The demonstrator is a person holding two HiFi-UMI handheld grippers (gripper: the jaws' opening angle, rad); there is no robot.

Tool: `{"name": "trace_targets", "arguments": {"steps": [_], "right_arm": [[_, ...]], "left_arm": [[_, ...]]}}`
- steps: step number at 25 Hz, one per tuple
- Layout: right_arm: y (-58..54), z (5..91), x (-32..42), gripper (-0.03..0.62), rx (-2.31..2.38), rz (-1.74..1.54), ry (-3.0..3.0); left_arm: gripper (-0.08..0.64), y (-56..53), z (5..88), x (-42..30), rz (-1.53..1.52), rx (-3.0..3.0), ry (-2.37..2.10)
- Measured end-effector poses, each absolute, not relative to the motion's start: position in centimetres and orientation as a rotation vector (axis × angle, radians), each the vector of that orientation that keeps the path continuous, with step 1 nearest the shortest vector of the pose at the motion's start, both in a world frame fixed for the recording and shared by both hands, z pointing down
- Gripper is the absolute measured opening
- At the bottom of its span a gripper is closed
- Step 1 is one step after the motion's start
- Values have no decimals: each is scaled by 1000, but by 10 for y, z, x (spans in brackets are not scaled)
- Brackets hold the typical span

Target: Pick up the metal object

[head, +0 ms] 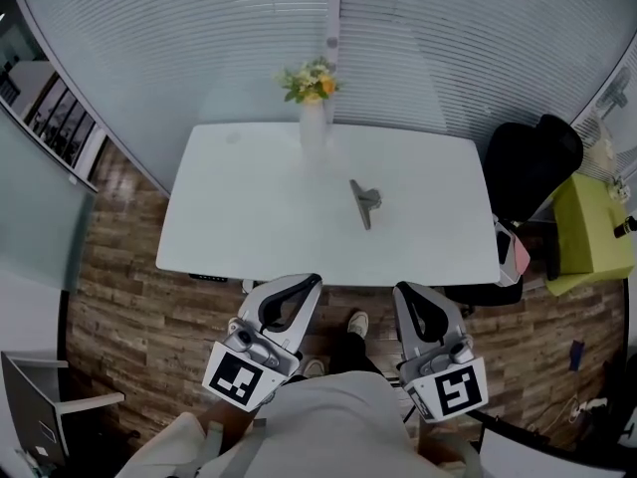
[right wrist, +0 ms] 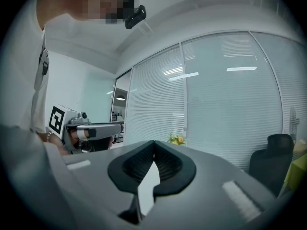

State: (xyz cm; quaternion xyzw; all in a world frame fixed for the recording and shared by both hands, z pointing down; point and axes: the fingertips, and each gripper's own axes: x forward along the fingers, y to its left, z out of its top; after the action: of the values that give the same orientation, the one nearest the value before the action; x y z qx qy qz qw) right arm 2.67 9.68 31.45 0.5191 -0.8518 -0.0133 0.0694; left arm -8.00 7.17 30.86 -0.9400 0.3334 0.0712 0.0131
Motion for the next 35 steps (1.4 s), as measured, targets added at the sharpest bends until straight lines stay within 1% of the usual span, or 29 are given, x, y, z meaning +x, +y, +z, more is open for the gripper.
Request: {"name": "trace_targets", "arguments": {"steps": [21,35], "right_arm": [[-42,306,154,5,1563,-30,-2590],[-84,318,188,5,1514,-4,-2622]], "left_arm": [[2,-65,295,42,221,-2902,1074],[2,-102,312,81,202,-2917,1127]]}}
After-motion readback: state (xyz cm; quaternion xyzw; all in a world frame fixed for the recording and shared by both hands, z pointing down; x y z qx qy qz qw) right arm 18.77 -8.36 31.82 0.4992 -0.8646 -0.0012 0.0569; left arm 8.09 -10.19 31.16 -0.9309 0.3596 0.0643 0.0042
